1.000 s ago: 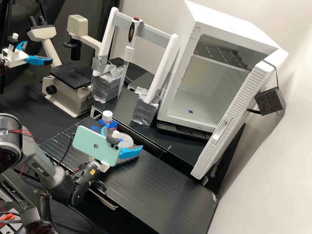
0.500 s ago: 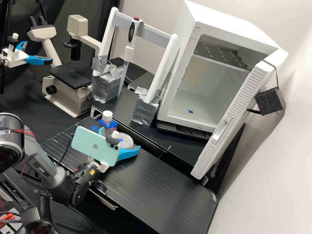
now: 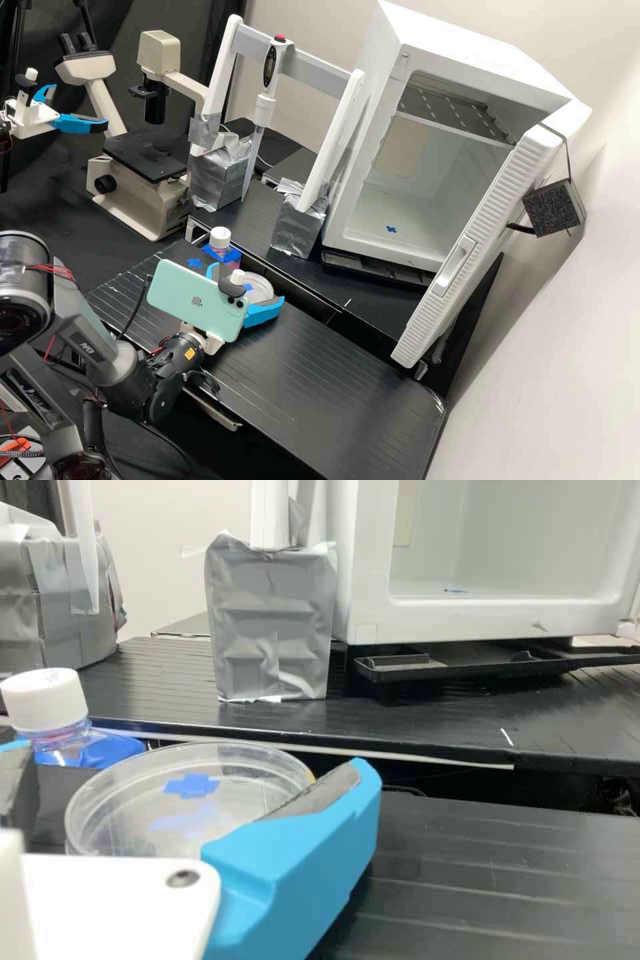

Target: Open the lid

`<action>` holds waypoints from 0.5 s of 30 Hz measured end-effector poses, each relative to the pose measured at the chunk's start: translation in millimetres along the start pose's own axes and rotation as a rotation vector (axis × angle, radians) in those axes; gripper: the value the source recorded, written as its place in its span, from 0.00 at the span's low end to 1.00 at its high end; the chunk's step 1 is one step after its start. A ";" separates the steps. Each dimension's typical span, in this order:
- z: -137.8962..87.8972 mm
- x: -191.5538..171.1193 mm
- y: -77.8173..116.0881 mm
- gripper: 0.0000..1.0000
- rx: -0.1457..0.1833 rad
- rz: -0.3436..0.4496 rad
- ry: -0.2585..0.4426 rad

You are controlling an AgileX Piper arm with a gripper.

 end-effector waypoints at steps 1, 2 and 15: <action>-0.1 0.1 0.1 0.00 0.001 0.002 0.000; -0.2 0.2 0.1 0.00 0.002 0.003 0.000; -0.8 0.7 -0.6 0.00 0.003 -0.001 0.004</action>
